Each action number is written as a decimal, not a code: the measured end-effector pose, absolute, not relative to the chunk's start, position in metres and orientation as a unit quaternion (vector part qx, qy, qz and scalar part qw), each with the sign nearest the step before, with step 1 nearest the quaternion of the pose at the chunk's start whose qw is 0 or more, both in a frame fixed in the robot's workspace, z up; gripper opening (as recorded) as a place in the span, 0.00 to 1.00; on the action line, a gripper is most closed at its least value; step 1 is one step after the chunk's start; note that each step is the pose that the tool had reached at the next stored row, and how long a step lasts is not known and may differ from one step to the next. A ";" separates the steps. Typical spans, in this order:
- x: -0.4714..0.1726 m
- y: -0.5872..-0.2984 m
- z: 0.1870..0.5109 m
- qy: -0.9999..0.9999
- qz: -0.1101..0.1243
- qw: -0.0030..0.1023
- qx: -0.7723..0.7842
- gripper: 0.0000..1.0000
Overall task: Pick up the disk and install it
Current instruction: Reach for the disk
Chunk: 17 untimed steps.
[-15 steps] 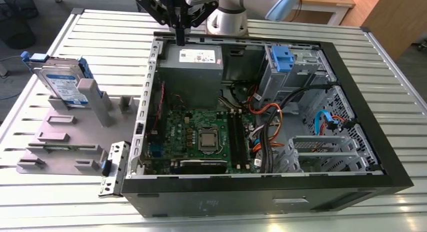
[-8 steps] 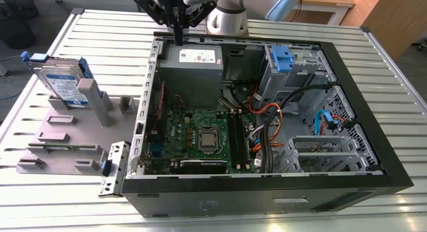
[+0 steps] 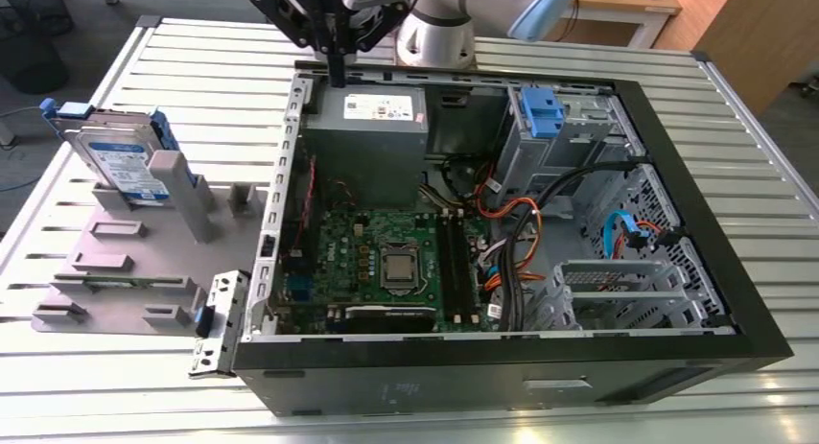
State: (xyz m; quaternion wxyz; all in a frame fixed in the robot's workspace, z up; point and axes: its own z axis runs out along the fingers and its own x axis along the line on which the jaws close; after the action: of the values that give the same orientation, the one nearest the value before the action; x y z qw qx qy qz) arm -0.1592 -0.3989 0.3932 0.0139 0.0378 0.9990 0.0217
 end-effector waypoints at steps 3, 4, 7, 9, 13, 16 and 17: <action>-0.161 -0.399 0.393 0.999 0.022 0.014 0.038 0.11; -0.162 -0.399 0.393 0.999 0.022 0.014 0.038 0.11; -0.164 -0.399 0.393 0.999 0.022 0.014 0.038 0.11; -0.165 -0.399 0.393 0.999 0.022 0.014 0.038 0.11; -0.168 -0.399 0.393 0.999 0.022 0.014 0.038 0.11; -0.171 -0.399 0.393 0.999 0.022 0.014 0.038 0.11; -0.173 -0.399 0.393 0.999 0.022 0.014 0.038 0.11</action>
State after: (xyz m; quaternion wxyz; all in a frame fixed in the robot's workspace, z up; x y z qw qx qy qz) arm -0.1726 -0.3989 0.3930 0.0139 0.0379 0.9990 0.0217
